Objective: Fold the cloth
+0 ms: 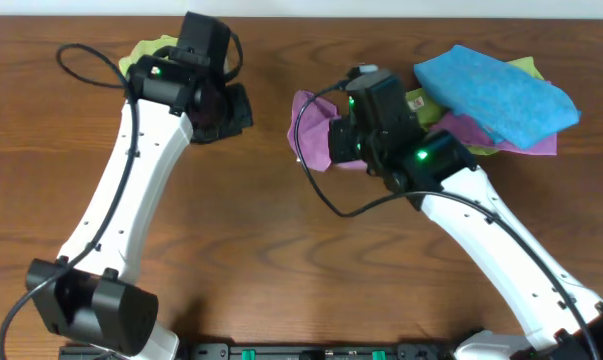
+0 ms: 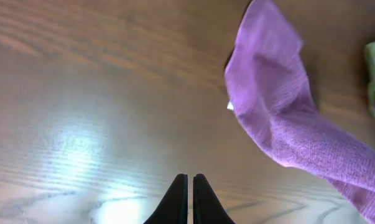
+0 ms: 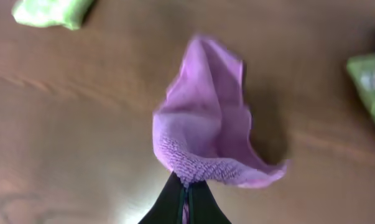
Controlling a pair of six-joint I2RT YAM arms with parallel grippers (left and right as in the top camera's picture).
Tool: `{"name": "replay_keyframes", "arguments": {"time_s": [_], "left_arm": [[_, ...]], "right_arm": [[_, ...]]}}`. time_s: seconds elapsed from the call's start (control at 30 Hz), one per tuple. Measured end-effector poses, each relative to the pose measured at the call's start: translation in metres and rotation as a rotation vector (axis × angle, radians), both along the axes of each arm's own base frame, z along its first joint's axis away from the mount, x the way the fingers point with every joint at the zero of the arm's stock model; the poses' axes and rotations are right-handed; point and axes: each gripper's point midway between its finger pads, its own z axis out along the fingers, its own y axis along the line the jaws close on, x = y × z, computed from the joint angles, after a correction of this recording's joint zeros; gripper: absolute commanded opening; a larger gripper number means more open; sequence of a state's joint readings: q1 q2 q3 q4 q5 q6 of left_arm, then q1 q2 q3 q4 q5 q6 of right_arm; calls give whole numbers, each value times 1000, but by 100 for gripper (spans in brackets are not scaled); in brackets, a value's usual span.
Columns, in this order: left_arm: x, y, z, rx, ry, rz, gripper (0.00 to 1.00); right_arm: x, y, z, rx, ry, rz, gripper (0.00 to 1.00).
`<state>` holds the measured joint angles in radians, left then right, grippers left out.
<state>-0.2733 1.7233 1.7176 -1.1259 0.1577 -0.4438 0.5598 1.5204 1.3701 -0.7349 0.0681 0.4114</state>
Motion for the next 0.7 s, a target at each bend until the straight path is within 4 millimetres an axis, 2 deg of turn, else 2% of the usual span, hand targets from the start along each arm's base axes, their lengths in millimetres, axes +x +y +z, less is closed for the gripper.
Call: {"name": "replay_keyframes", "arguments": {"time_s": [0.13,0.27,0.37,0.47,0.6,0.7], "left_arm": [[-6,0,-14,3,35,-3,6],[-12,-10,-38,-12,64,-29,6],[-19,-35,-58,-66,80,-86,6],[-30,-65,-69,-123,95,-115,6],[-33,-110,-63,-199,54,-139,6],[-25,-125,-57,-225,2,-112,6]], "right_arm": [[-20,0,-13,-38,75,-7,1],[-22,-12,-16,-112,68,-53,2],[-15,-15,-12,-123,29,-81,1],[-7,-14,-6,-113,-11,-95,2],[3,-9,3,-85,-61,-106,1],[12,-7,11,-67,-107,-120,1]]}}
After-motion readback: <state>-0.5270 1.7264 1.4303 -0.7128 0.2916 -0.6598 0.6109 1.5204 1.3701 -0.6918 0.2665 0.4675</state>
